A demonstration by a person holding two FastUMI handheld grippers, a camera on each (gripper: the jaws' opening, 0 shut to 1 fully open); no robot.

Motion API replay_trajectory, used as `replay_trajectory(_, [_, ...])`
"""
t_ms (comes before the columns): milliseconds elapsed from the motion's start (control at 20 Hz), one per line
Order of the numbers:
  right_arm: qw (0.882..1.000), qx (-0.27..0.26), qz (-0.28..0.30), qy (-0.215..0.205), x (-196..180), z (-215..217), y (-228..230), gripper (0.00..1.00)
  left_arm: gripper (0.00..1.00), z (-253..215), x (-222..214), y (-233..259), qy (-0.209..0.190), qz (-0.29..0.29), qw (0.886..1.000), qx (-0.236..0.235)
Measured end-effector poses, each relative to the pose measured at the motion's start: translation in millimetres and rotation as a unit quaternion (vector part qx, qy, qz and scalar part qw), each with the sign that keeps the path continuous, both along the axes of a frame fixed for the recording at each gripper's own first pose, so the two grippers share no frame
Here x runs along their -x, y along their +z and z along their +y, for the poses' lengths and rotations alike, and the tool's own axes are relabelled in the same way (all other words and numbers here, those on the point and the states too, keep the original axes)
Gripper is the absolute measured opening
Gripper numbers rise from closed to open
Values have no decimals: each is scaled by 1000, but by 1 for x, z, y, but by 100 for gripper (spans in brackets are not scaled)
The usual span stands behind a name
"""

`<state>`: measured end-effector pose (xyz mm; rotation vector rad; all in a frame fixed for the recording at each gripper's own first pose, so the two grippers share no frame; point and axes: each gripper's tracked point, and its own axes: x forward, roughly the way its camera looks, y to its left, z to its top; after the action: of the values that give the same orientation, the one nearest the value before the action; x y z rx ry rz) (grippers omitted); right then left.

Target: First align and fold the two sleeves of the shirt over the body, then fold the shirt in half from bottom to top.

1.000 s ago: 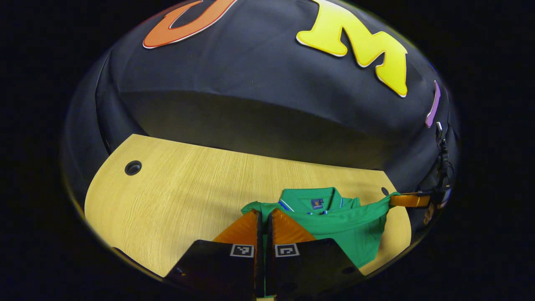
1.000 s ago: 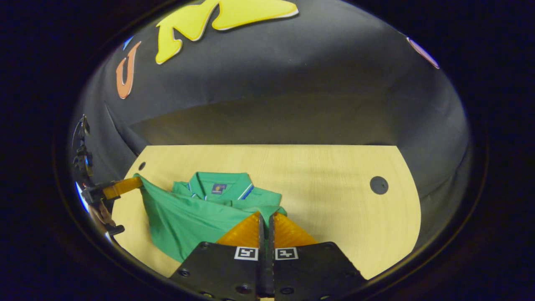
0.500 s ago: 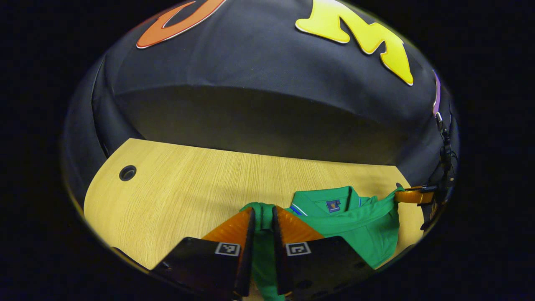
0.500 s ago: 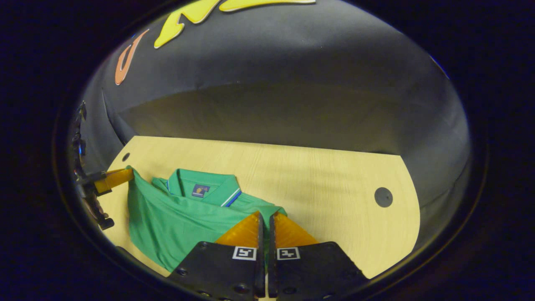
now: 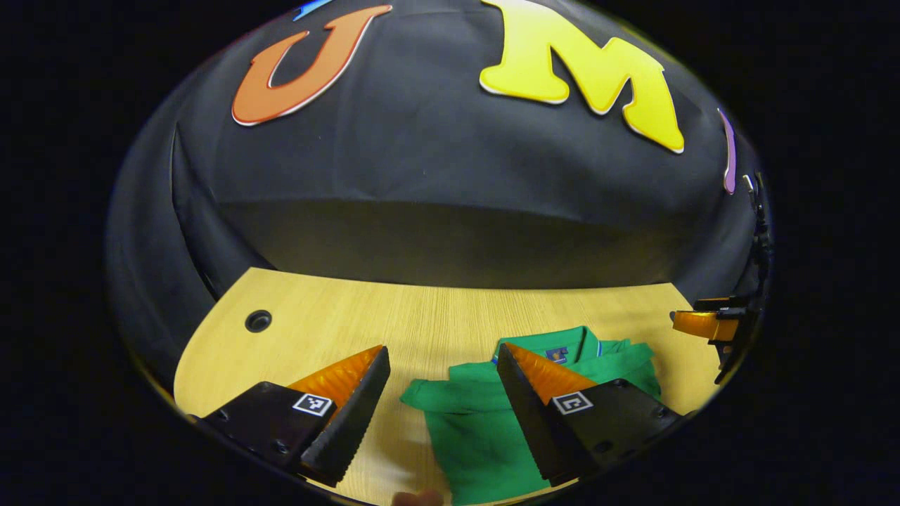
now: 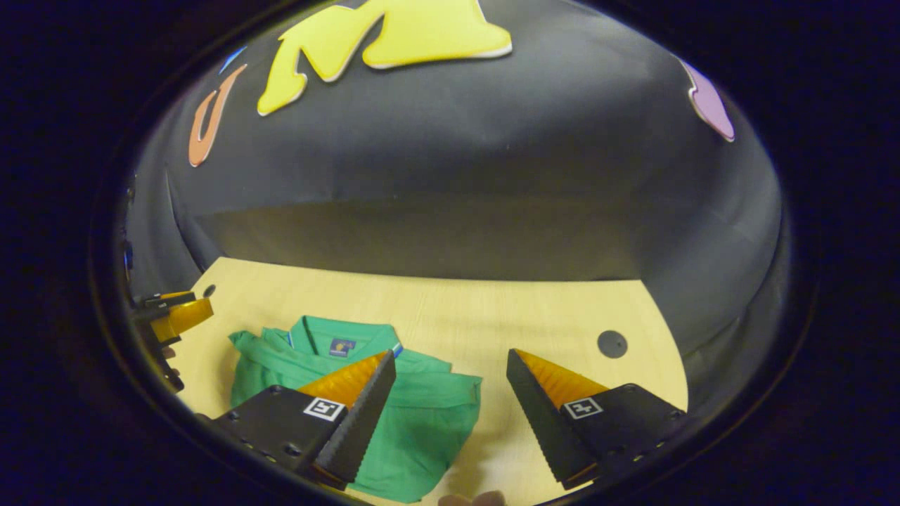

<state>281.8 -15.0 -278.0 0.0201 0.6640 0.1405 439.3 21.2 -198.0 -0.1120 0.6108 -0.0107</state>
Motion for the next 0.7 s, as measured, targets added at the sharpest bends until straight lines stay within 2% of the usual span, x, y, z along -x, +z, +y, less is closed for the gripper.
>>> replay_trajectory(150, [999, -3, -48, -5, 22, 1, 53, 97, 96, 3, 11, 60, 13, -54, 998, -5])
replay_trajectory(200, [998, -5, -67, -8, 31, 1, 72, 100, 96, 4, 19, 80, 16, -71, 997, -11])
replay_trajectory(250, [996, -6, -88, -10, 40, 2, 94, 97, 97, 5, 28, 103, 20, -88, 996, -18])
replay_trajectory(350, [992, -5, -128, -10, 65, 1, 134, 97, 96, 7, 45, 144, 28, -121, 992, -29])
replay_trajectory(500, [982, -2, -187, -15, 108, -4, 192, 94, 96, -1, 79, 204, 31, -166, 985, -33])
replay_trajectory(600, [972, -3, -233, -29, 138, -10, 228, 97, 96, -5, 104, 235, 30, -184, 982, -38])
replay_trajectory(700, [966, -1, -256, -35, 167, -13, 246, 97, 96, -9, 131, 261, 30, -199, 978, -48])
